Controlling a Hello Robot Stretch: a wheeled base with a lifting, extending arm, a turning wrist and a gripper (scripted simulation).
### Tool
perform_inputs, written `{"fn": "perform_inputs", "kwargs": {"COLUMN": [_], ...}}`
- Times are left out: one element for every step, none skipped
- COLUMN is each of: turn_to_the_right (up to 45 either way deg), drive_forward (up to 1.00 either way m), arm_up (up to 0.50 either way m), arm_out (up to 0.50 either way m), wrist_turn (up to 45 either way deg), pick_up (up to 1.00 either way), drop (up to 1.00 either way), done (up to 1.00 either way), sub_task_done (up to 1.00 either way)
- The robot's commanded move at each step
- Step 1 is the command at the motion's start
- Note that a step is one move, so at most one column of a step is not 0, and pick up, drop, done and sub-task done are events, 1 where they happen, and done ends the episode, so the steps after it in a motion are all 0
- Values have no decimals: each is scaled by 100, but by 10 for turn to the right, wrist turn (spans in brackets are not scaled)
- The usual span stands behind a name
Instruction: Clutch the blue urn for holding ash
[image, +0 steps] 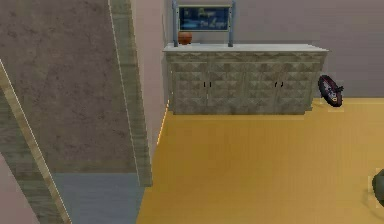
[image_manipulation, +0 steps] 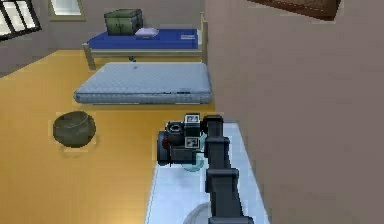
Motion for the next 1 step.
{"fn": "perform_inputs", "kwargs": {"turn_to_the_right": [0], "drive_forward": [0], "arm_up": [0], "arm_out": [0], "wrist_turn": [0], "pick_up": [0], "drop": [0], "done": [100], "sub_task_done": [0]}}
